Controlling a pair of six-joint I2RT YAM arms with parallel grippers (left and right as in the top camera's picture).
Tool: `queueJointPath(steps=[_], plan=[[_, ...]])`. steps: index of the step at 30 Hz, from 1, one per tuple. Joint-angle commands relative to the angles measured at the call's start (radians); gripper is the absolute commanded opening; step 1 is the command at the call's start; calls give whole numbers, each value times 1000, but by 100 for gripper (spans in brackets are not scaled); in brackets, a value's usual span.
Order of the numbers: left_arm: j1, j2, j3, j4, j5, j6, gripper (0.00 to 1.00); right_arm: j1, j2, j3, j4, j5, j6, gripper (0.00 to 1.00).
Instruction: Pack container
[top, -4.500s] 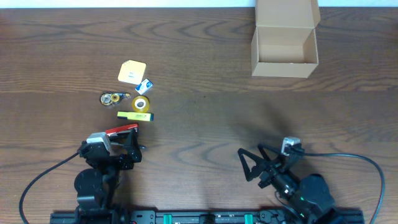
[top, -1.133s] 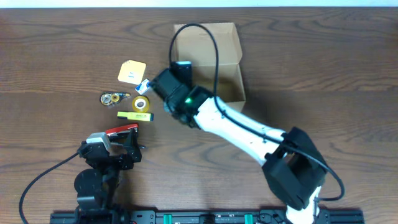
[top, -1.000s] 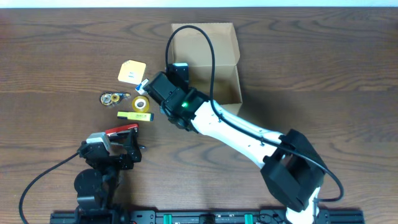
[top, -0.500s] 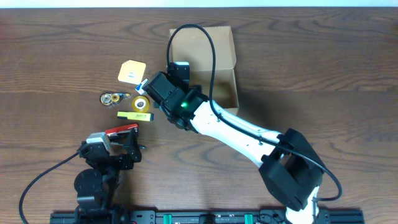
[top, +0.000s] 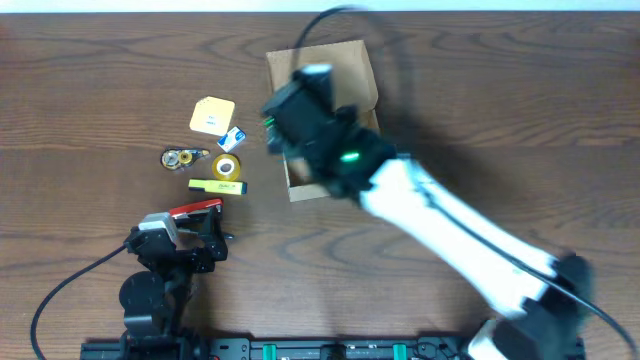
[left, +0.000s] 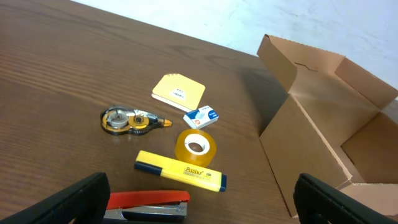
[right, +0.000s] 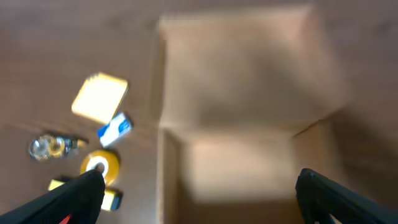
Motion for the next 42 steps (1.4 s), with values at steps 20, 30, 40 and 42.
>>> queueJointPath(steps=[20, 30, 40, 42], plan=[[6, -7, -23, -7, -15, -11, 95, -343, 306, -10, -267, -418, -255, 89], [6, -7, -23, -7, -15, -11, 95, -333, 317, -10, -297, -497, -183, 84], [6, -7, -23, -7, -15, -10, 95, -332, 317, -10, -334, -530, -133, 85], [6, -6, -23, -7, -15, -11, 95, -332, 317, -10, -338, -533, -131, 85]])
